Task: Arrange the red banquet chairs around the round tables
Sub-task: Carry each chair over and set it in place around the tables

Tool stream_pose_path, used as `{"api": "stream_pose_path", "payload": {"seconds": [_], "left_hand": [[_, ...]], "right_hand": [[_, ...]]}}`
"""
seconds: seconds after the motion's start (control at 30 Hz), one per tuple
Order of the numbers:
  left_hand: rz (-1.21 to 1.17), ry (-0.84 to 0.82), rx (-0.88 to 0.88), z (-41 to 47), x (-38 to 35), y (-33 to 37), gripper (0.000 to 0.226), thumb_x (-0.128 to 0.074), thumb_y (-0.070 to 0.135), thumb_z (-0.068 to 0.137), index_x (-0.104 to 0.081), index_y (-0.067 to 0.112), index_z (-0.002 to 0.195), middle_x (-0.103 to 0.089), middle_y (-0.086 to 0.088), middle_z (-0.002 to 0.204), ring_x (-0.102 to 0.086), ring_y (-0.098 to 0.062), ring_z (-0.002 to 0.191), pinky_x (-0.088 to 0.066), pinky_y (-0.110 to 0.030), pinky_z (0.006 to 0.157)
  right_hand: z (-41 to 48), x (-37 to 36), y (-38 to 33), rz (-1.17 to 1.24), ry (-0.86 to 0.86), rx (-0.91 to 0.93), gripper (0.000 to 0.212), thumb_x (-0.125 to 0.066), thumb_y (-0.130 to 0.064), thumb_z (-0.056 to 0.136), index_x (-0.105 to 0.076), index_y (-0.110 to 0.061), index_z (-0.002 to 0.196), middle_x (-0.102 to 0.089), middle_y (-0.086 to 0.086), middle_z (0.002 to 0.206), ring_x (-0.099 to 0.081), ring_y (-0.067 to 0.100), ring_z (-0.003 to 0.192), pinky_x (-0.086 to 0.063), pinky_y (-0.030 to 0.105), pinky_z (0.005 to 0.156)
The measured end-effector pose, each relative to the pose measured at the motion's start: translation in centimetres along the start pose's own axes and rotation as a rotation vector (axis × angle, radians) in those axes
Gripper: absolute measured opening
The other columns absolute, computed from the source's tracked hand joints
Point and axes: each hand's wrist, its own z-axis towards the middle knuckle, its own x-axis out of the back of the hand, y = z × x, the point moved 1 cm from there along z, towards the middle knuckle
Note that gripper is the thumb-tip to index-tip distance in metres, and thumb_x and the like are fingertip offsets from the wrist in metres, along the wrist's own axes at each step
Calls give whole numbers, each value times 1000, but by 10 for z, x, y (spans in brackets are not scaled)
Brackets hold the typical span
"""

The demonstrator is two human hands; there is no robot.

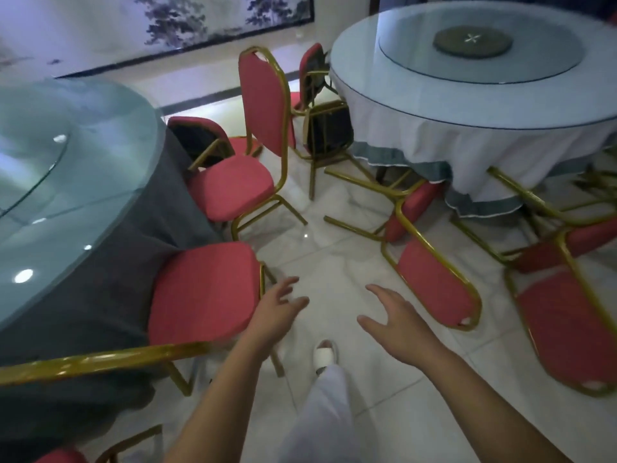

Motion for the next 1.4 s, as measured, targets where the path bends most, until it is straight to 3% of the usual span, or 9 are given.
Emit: {"api": "stream_pose_path", "payload": {"seconds": [0.13,0.3,0.43,0.57,0.9,1.03,1.2,1.4], "left_hand": [[175,-35,-18,95,10,42,55,-67,30,89,-47,35,139,-42,-3,147,-50,-4,105,-42,-19,77],[471,-28,-117,204,20,93,61,-63,36,88,-41,28,145,-42,-3,150,-43,-22,133,-37,-38,110],[736,-86,-151,264,17,134,68,-57,43,89,-29,31,151,-28,-1,157,-24,-25,144,-24,-43,117],[827,-129,-139,324,23,158,72,-57,47,87,-22,41,151,-15,0,162,-12,-26,148,-16,-48,119],[769,48,97,505,82,241,74,-62,44,86,-26,36,151,-19,-4,161,-17,-31,147,-21,-52,117],[584,230,55,568,110,290,79,-68,44,84,-26,34,151,-24,-3,158,-21,-30,145,-25,-54,116],[598,309,-14,626,142,331,82,-65,40,86,-15,42,151,-17,4,161,-11,-23,149,-16,-52,120],[464,380,-78,727,182,376,86,-65,54,84,-13,43,151,-16,0,161,-12,-27,148,-23,-56,116]], "right_hand": [[63,42,-13,-46,-17,-118,69,-58,-55,90,-30,-38,150,-28,-11,157,-27,14,144,-29,36,115],[150,89,-37,-81,41,-126,65,-60,-49,92,-34,-33,149,-30,-8,157,-31,13,142,-30,32,114],[216,122,-55,-68,89,-155,64,-61,-47,92,-36,-32,149,-32,-10,155,-32,11,141,-27,20,101],[289,141,-57,93,107,-167,61,-68,-38,88,-44,-30,143,-40,-4,151,-39,14,136,-34,30,109],[553,205,-96,174,-10,-39,63,-64,-46,84,-45,-36,142,-44,-10,145,-41,8,130,-37,31,107],[653,217,-133,71,-80,36,61,-64,-45,86,-43,-34,143,-41,-7,146,-40,4,120,-31,22,96],[737,212,-190,-39,-169,136,67,-60,-53,88,-30,-42,147,-33,-11,152,-38,13,135,-37,32,104],[805,215,-248,-27,-143,156,66,-61,-51,89,-29,-47,146,-30,-12,156,-35,15,140,-38,37,104]]}}
